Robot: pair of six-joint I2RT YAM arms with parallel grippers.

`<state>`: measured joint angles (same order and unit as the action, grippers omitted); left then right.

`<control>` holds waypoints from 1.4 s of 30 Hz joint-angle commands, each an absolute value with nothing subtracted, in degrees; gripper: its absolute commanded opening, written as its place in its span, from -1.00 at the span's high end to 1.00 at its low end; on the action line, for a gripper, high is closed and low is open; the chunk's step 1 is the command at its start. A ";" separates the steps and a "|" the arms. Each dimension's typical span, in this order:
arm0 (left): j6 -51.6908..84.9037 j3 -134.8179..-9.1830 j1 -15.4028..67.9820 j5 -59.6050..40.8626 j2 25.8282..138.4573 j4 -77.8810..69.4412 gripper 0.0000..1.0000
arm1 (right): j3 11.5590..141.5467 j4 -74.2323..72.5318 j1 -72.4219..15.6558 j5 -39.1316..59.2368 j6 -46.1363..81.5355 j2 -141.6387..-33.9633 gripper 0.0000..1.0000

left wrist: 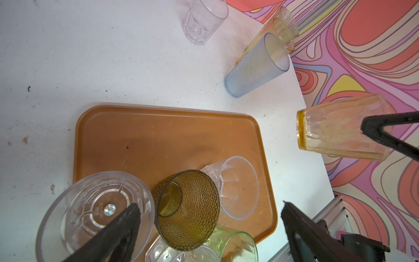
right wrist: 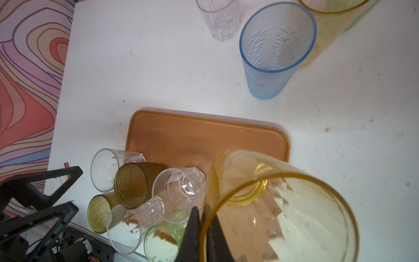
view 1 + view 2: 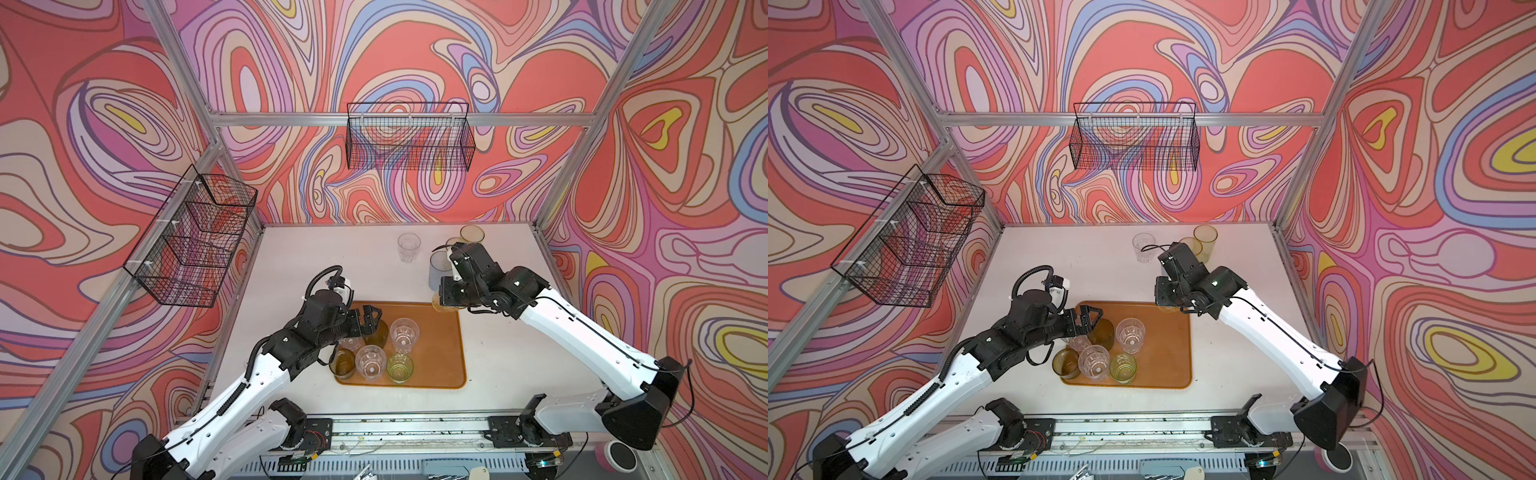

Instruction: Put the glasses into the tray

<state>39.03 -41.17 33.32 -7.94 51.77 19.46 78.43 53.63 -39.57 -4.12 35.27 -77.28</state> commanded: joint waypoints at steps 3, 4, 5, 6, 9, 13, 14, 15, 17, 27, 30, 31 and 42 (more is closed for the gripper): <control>37.91 -43.09 33.03 -8.68 51.29 19.60 -1.00 | 76.16 54.50 -39.86 -5.58 36.62 -75.63 1.00; 37.88 -43.15 33.00 -8.69 51.24 19.81 -1.00 | 75.75 54.66 -39.83 -5.71 36.81 -75.37 1.00; 37.82 -43.13 33.05 -8.70 51.16 19.88 -1.00 | 75.35 54.77 -39.82 -5.87 36.83 -75.25 1.00; 37.88 -43.09 33.05 -8.69 51.01 20.07 -1.00 | 74.84 54.88 -39.81 -5.86 37.06 -75.01 1.00; 38.11 -43.02 33.05 -7.80 50.34 20.78 -1.00 | 73.27 54.95 -39.82 -5.84 37.37 -74.34 1.00; 38.35 -41.76 33.07 -7.02 48.23 20.53 -1.00 | 71.34 55.17 -39.84 -5.52 38.39 -73.35 1.00; 38.33 -41.70 33.05 -6.95 47.93 20.80 -1.00 | 70.85 55.06 -39.81 -5.08 38.53 -73.15 1.00; 38.32 -41.71 33.05 -6.79 47.60 21.18 -1.00 | 70.54 55.04 -39.90 -4.71 38.73 -73.07 1.00; 38.36 -41.75 33.05 -6.57 47.30 21.83 -1.00 | 70.01 55.28 -40.36 -4.48 39.13 -73.18 1.00; 38.71 -41.14 33.05 -5.21 46.66 23.13 -1.00 | 66.71 53.92 -45.71 -5.03 43.10 -74.48 1.00; 38.98 -41.09 33.05 -5.10 46.76 23.29 -1.00 | 66.60 54.59 -46.62 -4.70 43.46 -75.46 1.00; 39.07 -41.07 33.05 -5.03 46.84 23.36 -1.00 | 66.77 55.13 -46.90 -5.02 43.70 -75.82 1.00; 38.77 -41.66 33.02 -4.44 49.43 22.15 -1.00 | 63.46 50.94 -51.22 -3.60 47.75 -77.63 1.00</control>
